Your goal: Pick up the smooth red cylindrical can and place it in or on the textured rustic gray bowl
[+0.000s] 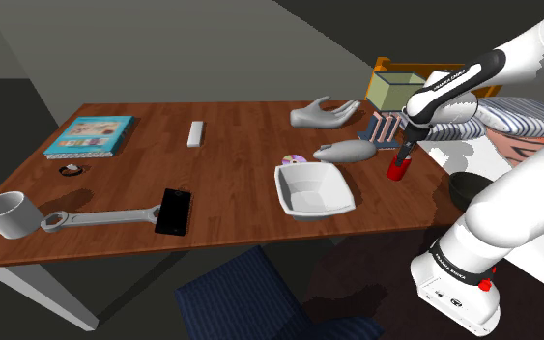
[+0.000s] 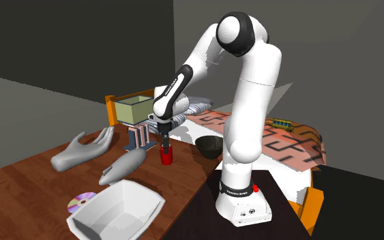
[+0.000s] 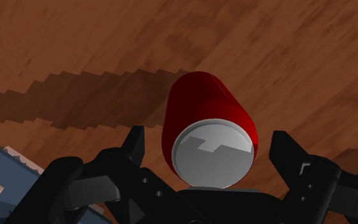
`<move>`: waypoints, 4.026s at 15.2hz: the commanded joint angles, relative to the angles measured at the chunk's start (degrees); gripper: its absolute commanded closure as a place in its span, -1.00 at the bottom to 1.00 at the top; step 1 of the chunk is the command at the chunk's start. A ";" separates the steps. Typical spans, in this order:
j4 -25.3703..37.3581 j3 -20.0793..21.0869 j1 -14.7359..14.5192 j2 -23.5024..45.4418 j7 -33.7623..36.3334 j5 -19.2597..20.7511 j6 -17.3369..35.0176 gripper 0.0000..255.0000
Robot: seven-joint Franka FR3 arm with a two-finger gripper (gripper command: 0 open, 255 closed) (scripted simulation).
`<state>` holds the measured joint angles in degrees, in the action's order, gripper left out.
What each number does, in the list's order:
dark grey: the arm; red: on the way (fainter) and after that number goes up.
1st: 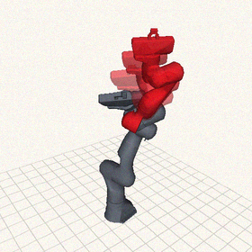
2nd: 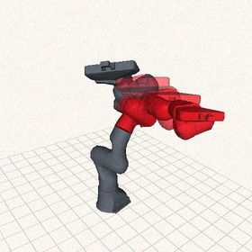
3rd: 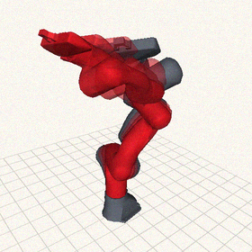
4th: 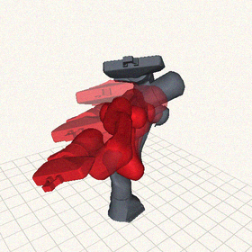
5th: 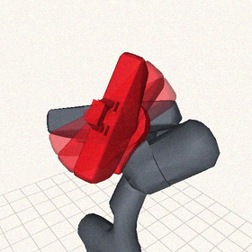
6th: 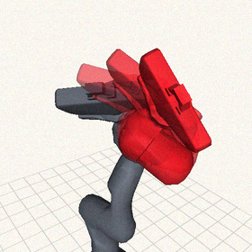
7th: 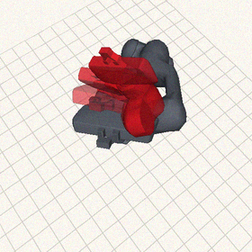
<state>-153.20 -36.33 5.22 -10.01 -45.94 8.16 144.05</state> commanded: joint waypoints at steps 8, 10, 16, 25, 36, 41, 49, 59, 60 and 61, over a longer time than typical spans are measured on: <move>-0.03 -0.01 -0.02 0.06 -0.02 -0.04 0.09 1.00; -0.02 -0.01 -0.02 0.05 -0.01 -0.04 0.07 1.00; 0.38 0.46 0.50 -1.73 0.90 1.17 -1.92 1.00; 2.84 2.80 2.20 -8.70 3.62 4.30 -10.88 1.00; 7.27 5.45 3.15 -14.81 5.11 5.27 -21.19 1.00; 9.76 6.53 3.29 -16.78 5.45 5.22 -25.60 1.00; 11.03 6.86 5.28 -21.72 4.28 6.79 -31.56 1.00; 7.18 2.10 15.53 -35.72 -5.54 15.22 -40.43 1.00; 7.19 1.49 16.52 -36.78 -6.75 16.03 -41.32 1.00; 7.27 0.85 17.49 -37.78 -7.98 16.83 -42.21 1.00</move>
<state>-146.26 -34.78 21.78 -46.90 -52.52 24.18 102.89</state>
